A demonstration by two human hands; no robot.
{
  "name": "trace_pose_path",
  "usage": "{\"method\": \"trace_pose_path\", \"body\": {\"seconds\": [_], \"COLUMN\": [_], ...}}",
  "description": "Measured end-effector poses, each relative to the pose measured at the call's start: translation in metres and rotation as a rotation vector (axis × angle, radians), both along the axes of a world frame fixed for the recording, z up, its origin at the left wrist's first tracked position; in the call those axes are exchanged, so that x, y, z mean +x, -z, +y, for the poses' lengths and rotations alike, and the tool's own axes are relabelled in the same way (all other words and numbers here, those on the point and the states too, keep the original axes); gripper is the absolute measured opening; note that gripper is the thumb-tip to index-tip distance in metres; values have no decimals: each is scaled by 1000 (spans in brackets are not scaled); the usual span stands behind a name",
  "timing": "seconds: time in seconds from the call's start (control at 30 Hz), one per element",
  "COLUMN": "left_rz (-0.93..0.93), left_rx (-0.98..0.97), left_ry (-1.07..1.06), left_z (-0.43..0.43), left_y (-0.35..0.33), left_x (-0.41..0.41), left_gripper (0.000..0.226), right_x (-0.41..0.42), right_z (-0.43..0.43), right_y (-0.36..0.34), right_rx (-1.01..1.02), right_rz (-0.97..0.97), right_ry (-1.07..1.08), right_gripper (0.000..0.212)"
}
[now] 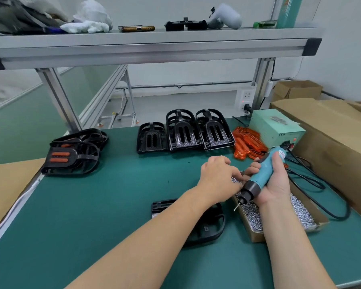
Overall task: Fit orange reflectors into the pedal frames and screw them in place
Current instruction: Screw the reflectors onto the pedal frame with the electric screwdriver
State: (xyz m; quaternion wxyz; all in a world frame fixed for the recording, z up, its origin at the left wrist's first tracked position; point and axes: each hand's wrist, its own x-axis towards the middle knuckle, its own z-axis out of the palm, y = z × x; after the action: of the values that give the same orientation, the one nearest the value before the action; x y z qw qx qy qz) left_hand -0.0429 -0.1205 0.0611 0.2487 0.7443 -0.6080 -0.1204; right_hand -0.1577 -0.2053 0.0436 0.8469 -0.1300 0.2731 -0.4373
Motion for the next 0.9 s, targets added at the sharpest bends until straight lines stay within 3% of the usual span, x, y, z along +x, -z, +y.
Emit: {"method": "trace_pose_path", "body": {"seconds": [0.2,0.47,0.7,0.9], "left_rz": [-86,-87,144,534], "left_rx": [254,210,1,-265], "left_ry": [-3,-66,-100,-189], "left_z": [-17,-22,-17,3], "left_y": [2,9,25,12], "left_x": [-6,-14,-8,0], "left_gripper": [22,16,14,9], "right_x": [0,0,-1,-1], "right_z": [-3,-3,-1,-1], "right_y": [4,4,3,4], "right_rx": [12,-1,7,-43], "right_rz": [-43,-52,-82,-37], "right_ry": [-40,-79,-73,-59], "right_gripper": [46,45,45,43]}}
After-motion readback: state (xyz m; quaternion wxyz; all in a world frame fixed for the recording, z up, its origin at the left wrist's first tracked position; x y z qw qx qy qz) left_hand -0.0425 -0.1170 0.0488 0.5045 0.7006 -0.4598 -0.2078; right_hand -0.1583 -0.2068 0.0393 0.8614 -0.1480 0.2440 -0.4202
